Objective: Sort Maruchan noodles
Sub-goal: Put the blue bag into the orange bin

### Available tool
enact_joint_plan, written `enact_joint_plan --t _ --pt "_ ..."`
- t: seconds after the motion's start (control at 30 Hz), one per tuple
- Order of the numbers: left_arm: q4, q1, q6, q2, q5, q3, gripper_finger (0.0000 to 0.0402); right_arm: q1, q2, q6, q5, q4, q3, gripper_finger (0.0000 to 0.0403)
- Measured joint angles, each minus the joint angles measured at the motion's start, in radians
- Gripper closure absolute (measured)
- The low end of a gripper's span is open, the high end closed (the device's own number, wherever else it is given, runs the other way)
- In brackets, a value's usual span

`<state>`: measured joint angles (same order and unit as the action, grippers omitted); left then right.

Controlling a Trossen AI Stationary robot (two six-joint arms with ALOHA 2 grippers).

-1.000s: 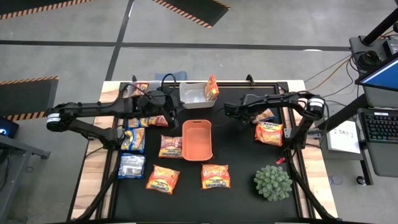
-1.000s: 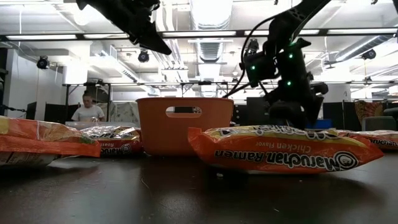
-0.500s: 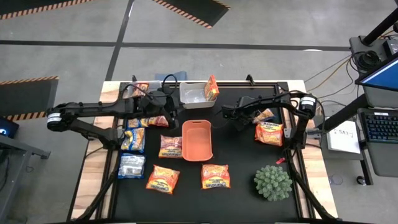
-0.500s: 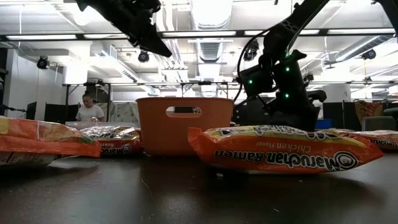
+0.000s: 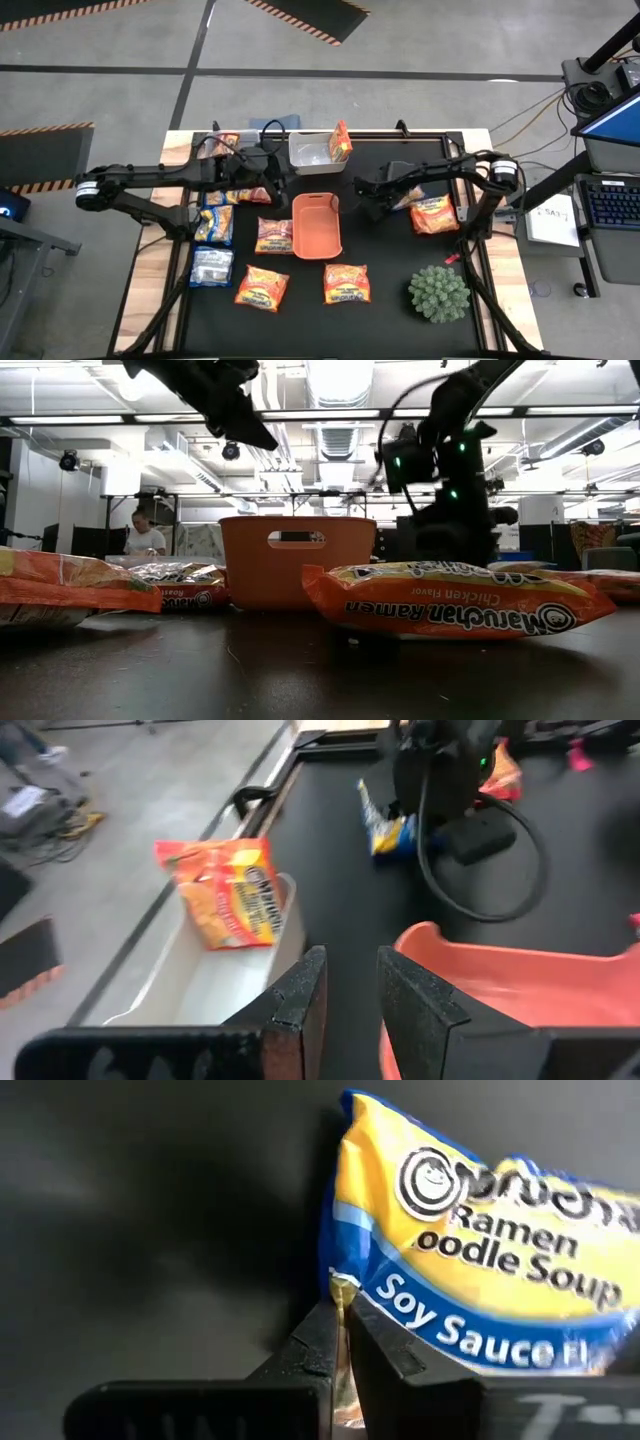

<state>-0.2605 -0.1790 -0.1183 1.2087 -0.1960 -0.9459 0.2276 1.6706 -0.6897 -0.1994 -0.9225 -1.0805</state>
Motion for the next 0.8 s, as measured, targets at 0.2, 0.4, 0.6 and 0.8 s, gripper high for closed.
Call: enact_joint_plan --t 0.2,0.4,0.6,0.8 --pt "0.046 0.023 0.015 0.0 0.05 0.0 0.0326 -0.119 -0.034 -0.026 0.027 0.199 -0.006 0.0389" --pt "0.098 0.047 0.019 0.0 0.051 0.001 0.0326 -0.143 -0.048 -0.067 0.016 0.222 -0.006 0.0342" --pt "0.113 0.069 0.036 0.0 0.051 0.002 0.0326 -0.142 -0.088 -0.025 -0.003 0.221 -0.006 0.0253" --pt "0.152 0.093 0.064 0.027 0.051 0.006 0.0326 -0.142 -0.201 0.055 -0.005 0.217 0.007 0.0185"
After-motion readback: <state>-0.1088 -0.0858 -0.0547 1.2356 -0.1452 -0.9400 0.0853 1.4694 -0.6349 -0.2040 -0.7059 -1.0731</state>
